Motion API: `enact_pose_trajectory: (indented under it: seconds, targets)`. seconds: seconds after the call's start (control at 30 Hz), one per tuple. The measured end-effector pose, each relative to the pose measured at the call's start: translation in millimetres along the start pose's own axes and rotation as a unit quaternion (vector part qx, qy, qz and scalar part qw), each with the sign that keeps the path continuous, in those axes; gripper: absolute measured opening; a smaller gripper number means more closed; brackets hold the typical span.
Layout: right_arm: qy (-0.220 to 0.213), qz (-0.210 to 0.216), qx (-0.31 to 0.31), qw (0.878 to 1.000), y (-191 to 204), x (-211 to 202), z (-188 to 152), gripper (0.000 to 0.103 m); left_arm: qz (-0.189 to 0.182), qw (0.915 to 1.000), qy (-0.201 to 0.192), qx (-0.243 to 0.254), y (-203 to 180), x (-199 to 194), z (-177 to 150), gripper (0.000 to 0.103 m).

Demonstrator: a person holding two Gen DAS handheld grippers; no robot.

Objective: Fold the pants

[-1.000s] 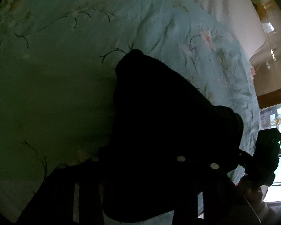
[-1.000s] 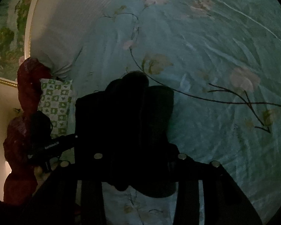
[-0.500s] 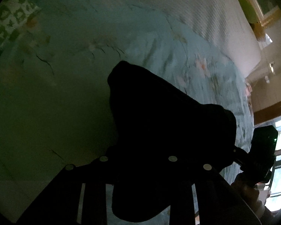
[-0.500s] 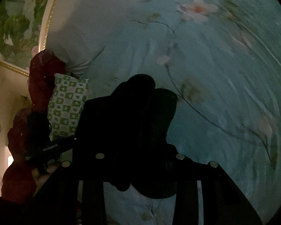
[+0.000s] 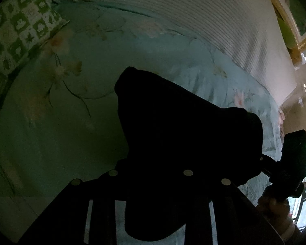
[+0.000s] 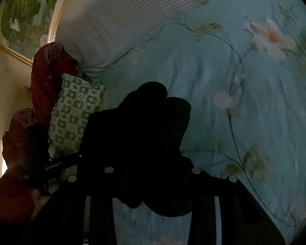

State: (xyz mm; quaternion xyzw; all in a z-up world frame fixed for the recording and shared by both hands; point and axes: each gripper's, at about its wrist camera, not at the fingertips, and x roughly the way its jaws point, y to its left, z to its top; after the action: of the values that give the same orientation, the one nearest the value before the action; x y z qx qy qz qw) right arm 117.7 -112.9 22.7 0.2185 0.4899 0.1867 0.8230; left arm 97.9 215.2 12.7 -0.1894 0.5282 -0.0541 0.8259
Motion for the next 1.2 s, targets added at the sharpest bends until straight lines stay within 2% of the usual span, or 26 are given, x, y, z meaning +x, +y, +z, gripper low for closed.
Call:
enact_pose_trajectory:
  seconds: [0.13,0.4,0.63,0.77,0.93,1.03,1.2]
  targets:
    - [0.01,-0.005,-0.004,1.0,0,11,8,0.037,0.001,0.9999,0.008,-0.012,6,10,2,0.026]
    - [0.031,-0.014,0.0,0.999,-10,23,4,0.037,0.012,0.9997,0.021,-0.005,12,25,-8,0.028]
    - [0.042,-0.024,0.003,0.999,-21,28,-1,0.041,0.034,0.9991,0.02,0.016,13,29,-16,0.04]
    - [0.041,-0.04,-0.002,0.998,-25,30,-3,0.047,0.045,0.9986,0.016,0.023,16,29,-17,0.058]
    - [0.039,-0.045,-0.005,0.998,-29,28,-4,0.05,0.044,0.9988,0.012,0.019,21,30,-19,0.063]
    - [0.035,-0.053,-0.014,0.998,-27,25,-4,0.051,0.057,0.9979,0.009,0.029,17,28,-21,0.069]
    - [0.018,-0.063,-0.013,0.998,-27,13,-4,0.055,0.058,0.998,0.009,0.024,18,24,-22,0.07]
